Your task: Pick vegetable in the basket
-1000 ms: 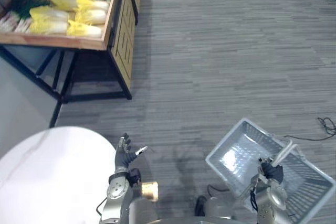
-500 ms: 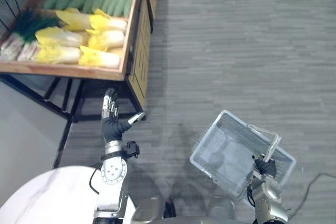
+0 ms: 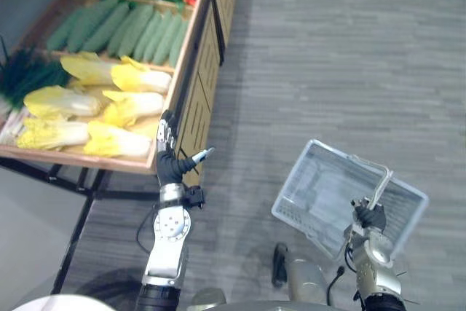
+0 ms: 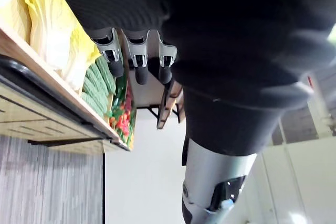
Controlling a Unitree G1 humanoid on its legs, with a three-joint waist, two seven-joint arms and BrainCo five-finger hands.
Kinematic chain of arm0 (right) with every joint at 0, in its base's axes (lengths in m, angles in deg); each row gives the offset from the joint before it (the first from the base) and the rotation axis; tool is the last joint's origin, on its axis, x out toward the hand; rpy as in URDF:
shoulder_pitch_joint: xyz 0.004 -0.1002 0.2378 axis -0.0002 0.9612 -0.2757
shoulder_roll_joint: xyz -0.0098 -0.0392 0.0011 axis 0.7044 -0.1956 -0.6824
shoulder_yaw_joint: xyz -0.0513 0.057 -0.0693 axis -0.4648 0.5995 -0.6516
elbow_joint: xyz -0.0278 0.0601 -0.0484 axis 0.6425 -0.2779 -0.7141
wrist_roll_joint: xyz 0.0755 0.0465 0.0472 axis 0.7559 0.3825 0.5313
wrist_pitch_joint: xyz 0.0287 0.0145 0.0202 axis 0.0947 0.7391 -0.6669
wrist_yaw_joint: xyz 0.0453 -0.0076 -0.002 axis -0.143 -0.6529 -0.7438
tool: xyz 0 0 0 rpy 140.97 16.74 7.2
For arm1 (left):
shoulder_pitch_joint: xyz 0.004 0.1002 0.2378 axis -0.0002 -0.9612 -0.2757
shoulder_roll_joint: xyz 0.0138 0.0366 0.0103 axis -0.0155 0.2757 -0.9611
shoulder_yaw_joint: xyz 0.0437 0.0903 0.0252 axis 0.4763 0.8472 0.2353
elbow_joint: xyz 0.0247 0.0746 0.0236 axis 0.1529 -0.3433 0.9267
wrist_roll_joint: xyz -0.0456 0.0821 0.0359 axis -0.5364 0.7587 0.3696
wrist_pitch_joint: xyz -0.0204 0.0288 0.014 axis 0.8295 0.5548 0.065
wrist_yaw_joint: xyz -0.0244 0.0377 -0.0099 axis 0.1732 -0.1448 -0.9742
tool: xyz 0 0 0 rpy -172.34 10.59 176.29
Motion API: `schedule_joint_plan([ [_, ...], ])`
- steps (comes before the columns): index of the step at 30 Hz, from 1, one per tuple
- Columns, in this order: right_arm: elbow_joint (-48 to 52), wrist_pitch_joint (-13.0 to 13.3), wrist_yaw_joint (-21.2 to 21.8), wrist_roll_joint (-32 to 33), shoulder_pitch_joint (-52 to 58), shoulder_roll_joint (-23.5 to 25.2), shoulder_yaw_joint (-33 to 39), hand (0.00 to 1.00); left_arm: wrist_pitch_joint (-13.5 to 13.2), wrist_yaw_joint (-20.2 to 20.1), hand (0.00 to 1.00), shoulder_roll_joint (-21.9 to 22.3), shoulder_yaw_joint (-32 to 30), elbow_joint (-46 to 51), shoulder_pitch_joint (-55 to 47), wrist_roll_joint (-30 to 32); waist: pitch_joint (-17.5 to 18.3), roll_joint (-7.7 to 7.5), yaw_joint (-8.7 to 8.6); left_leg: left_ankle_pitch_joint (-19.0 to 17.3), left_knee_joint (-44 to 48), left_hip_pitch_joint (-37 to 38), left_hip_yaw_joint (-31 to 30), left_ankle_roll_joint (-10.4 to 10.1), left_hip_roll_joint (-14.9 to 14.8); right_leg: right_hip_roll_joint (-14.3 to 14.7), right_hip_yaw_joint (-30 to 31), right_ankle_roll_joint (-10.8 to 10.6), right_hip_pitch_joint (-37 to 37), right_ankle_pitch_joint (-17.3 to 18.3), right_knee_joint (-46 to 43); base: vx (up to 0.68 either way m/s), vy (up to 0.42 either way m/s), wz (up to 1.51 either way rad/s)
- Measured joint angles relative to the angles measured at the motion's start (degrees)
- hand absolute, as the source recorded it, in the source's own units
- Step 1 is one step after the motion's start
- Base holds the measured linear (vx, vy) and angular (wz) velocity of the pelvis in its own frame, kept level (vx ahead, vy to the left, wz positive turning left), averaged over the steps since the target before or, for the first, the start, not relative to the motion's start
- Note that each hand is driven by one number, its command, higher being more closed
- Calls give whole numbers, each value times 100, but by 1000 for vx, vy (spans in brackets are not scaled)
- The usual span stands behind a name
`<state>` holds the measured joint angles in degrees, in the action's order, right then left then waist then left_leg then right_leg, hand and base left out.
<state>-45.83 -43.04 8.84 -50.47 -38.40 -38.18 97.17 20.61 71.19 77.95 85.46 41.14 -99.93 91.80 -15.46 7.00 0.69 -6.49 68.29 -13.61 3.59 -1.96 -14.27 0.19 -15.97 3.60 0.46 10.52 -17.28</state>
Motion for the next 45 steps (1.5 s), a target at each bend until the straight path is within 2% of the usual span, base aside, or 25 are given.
schedule_joint_plan([
  [1,0,0,-44,2,-9,1,33,100,-1,1,0,-2,-5,1,3,-16,-16,-38,33,-226,-126,-186,71,21,71,-25,1,-22,144,-18,135,463,0,3],
  [2,1,0,-92,9,-53,-7,94,100,3,5,0,-4,-46,2,1,-21,-26,-77,61,-591,-815,-509,335,40,216,-81,-16,-108,396,-63,362,480,44,11],
  [3,0,4,-103,6,-86,-35,219,100,4,5,0,-3,-52,9,10,-19,-27,-86,60,-716,-1774,-662,605,66,391,-143,-55,-216,644,-5,530,487,70,16],
  [4,-1,3,-113,7,-85,-74,266,100,4,5,0,-1,-48,14,16,-9,-21,-75,58,-695,-2315,-700,789,64,485,-163,-94,-311,769,53,589,514,123,25],
  [5,-2,4,-119,8,-51,-180,326,100,4,11,0,8,-51,37,26,-7,12,-32,26,-207,-3627,-617,1211,42,638,-195,-147,-535,988,263,570,543,117,47],
  [6,-144,8,-140,3,-49,-190,433,100,19,23,0,-30,-50,47,63,-3,81,-135,-11,-122,-4073,-356,1659,967,791,-326,-152,-711,1131,508,470,659,135,60],
  [8,-249,3,-169,5,-73,-217,541,100,54,118,0,-19,-72,189,92,9,194,-404,8,-222,-4262,-250,1784,1185,1193,-642,-150,-772,1178,524,443,641,127,66],
  [9,-260,3,-174,-4,-104,-218,609,100,54,133,0,106,-168,303,47,37,207,-439,0,-410,-4229,-144,1721,1261,1368,-756,-199,-824,1285,503,274,512,110,62],
  [10,-303,3,-176,-6,-116,-216,638,100,54,159,0,160,-200,310,33,57,209,-436,-1,-507,-4244,-39,1674,1251,1442,-830,-247,-848,1280,495,0,496,108,69],
  [11,-444,-9,-179,-10,-139,-211,637,100,67,243,0,182,-227,307,-5,114,206,-440,-9,-669,-4358,280,1503,1194,1589,-1031,-312,-1055,1095,387,-970,490,85,75],
  [12,-544,-13,-180,-41,-128,-193,631,100,86,277,0,151,-239,311,-42,157,206,-452,-41,-738,-4512,570,1248,1161,1740,-1244,-236,-1116,764,-29,-2149,569,49,124],
  [13,-584,-23,-187,-63,-121,-169,605,100,114,405,0,160,-235,319,-89,267,209,-443,-162,-778,-4692,902,888,1152,1844,-1352,51,-873,193,267,-3437,470,-13,110],
  [15,-582,-23,-186,-63,-116,-113,516,100,197,549,0,164,-248,406,-193,377,213,-438,-180,-777,-4842,1248,566,1145,1863,-1296,297,-700,-296,540,-3797,431,-89,109],
  [17,-408,-22,-170,-61,55,54,474,100,223,679,0,188,-217,574,-231,618,219,-445,-117,-813,-4838,1500,122,1080,1827,-1024,634,-577,-773,763,-3362,390,-164,117],
  [18,-182,-19,-149,-60,223,213,446,100,220,746,0,209,-205,707,-211,718,237,-459,-136,-880,-4808,1596,-247,964,1788,-700,1195,-569,-1058,859,-2827,914,-642,422],
  [19,173,25,-175,138,935,335,402,100,216,626,0,272,267,698,-447,898,574,-504,9,-1587,-3831,1307,-1033,109,1286,-49,2390,-816,-1247,307,-1320,989,-803,439],
  [22,389,43,-123,175,934,322,355,100,218,559,0,279,271,701,-462,897,587,-484,55,-1382,-4209,1403,-1031,-238,1054,-10,2076,-812,-1175,306,-1473,399,-439,185],
  [23,375,52,-148,193,948,336,380,100,220,495,0,275,388,695,-440,899,573,-509,235,-1278,-4283,1333,-796,-249,945,0,1973,-776,-1093,325,-1503,20,-133,83],
  [24,353,51,-198,231,1054,354,488,100,209,473,0,268,519,711,-418,902,575,-503,165,-1244,-4095,1185,-661,-259,854,-47,1751,-731,-954,342,-1402,-3,-130,173],
  [25,360,66,-215,318,1287,364,619,100,208,428,0,289,629,724,-408,890,617,-440,-76,-1205,-3685,848,-444,-203,675,-141,1190,-650,-668,377,-1080,-3,-104,184],
  [27,354,66,-232,477,1478,424,754,100,213,330,0,272,647,726,-424,892,629,-498,63,-1224,-3659,873,798,-16,288,-157,966,-534,-532,411,-852,-13,-65,106],
  [29,318,70,-203,510,1529,474,784,100,222,224,0,264,618,714,-387,898,608,-568,-7,-1283,-3831,855,1624,148,115,-243,685,-443,-424,464,-691,-48,-21,72],
  [33,25,49,-175,532,1480,589,933,100,265,117,0,182,653,435,-346,1207,652,-632,31,-1185,-4113,888,1638,139,339,-391,703,-441,-422,464,-679,-86,47,27],
  [39,-377,49,-37,534,1367,601,1079,100,610,92,0,-44,652,-441,-138,1744,898,-849,-7,-863,-4626,946,1684,25,540,-427,847,-423,-547,329,-493,-6,-1,-4],
  [45,-560,20,110,504,1234,592,1093,100,972,-42,0,-418,598,-1420,455,2411,961,-906,-298,-352,-5521,1187,1738,-65,742,-376,978,-355,-578,190,-185,43,-47,-3],
])
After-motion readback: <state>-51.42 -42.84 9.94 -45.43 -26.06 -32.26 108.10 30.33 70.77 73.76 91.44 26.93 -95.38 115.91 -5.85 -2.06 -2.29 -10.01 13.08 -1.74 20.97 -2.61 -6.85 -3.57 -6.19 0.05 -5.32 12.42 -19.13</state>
